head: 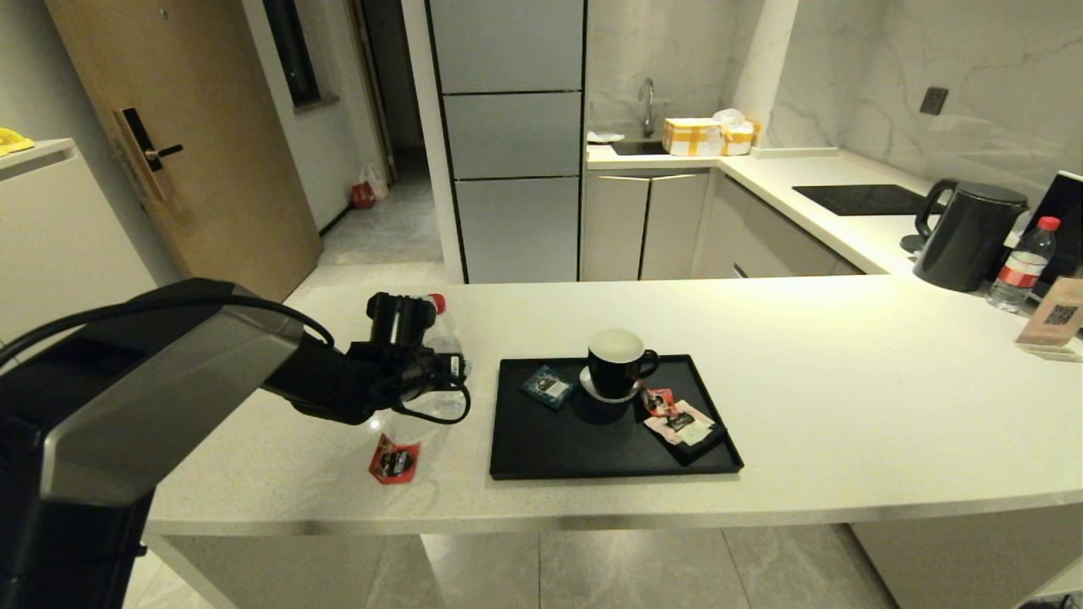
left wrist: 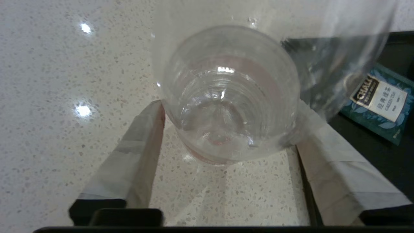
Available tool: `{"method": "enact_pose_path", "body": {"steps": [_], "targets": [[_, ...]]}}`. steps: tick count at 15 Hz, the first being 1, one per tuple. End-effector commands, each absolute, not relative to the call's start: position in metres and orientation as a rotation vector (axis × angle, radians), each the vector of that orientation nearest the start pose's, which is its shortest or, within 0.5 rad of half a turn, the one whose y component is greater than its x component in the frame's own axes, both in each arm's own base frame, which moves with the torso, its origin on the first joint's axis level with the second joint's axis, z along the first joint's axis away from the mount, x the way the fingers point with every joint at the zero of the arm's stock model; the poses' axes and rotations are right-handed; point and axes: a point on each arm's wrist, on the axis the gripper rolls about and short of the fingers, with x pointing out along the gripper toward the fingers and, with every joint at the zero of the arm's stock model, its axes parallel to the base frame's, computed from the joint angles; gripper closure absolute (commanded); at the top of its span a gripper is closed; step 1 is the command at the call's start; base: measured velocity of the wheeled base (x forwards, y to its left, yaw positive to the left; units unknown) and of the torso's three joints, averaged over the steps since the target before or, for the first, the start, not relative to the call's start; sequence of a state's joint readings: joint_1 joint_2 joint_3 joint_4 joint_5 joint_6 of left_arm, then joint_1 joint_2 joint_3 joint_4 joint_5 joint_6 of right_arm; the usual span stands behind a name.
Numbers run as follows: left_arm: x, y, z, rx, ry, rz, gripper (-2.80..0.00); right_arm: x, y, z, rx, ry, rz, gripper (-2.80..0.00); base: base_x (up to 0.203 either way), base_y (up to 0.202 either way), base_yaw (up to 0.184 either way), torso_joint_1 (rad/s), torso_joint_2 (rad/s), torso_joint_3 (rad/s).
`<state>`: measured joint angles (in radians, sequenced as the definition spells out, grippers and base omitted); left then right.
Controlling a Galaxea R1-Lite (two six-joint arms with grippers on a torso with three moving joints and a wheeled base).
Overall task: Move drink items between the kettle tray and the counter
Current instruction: Place it on the left, then return the tea bag to its original position
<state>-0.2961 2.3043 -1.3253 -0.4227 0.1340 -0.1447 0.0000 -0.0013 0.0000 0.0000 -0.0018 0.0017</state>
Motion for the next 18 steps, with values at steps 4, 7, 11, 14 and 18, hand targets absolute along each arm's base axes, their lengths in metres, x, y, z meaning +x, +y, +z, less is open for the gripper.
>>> {"method": "enact_pose_path", "body": {"steps": [4,7,11,14,18], "targets": [[0.422,-0.126,0.075,-0.026,0.544,-0.119,-2.8,-0.023,0.0,0.075,0.002,0.002,-0.002,0.0,0.0,0.0,0.0,0.0,0.0,0.0],[0.396,-0.118,0.1,-0.031,0.532,-0.124,-2.8,-0.023,0.0,0.075,0.002,0.002,-0.002,0.0,0.0,0.0,0.0,0.0,0.0,0.0],[0.341,-0.102,0.13,-0.034,0.532,-0.136,0.0,-0.023,0.0,0.075,0.002,0.002,-0.002,0.0,0.0,0.0,0.0,0.0,0.0,0.0],[0.29,-0.087,0.168,-0.054,0.475,-0.146,0.0,-0.023,0.0,0.075,0.002,0.002,-0.002,0.0,0.0,0.0,0.0,0.0,0.0,0.0],[0.196,-0.057,0.22,-0.121,0.446,-0.13,0.0,-0.023,0.0,0.075,0.002,0.002,-0.002,0.0,0.0,0.0,0.0,0.0,0.0,0.0]]}}
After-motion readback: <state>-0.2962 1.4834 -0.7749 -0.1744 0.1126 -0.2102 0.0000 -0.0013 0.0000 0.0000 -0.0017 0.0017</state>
